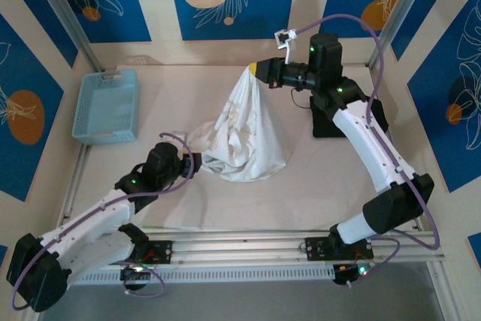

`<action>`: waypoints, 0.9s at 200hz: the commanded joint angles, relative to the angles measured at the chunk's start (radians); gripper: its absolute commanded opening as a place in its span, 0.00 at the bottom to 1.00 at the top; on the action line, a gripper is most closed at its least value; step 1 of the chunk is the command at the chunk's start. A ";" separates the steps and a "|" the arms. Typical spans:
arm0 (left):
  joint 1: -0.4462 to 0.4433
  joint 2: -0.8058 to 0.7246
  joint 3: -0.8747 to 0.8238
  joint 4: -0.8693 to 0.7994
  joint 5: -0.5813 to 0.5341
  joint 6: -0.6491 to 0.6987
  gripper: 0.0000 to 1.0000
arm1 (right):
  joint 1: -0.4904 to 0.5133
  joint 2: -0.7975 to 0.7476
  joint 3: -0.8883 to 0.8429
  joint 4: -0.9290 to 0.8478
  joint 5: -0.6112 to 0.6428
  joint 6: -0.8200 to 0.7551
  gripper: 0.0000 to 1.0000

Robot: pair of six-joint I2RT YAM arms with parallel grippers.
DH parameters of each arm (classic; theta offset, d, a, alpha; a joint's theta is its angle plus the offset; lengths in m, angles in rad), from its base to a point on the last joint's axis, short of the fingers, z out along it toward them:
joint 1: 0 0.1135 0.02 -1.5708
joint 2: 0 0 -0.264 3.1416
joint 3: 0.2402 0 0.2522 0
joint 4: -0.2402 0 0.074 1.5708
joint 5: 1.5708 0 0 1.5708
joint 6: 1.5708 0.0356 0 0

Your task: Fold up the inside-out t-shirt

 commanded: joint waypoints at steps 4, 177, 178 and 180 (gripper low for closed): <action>-0.023 -0.044 0.084 -0.001 0.054 0.011 0.55 | 0.024 -0.006 0.001 0.046 -0.030 0.011 0.00; -0.111 0.252 0.416 0.265 0.415 -0.004 0.00 | 0.027 0.010 0.038 -0.054 0.072 -0.106 0.00; -0.108 0.245 0.415 0.270 0.422 -0.008 0.00 | 0.026 0.012 0.040 -0.055 0.073 -0.111 0.00; -0.101 0.236 0.414 0.283 0.441 -0.018 0.00 | 0.027 0.013 0.044 -0.060 0.074 -0.117 0.00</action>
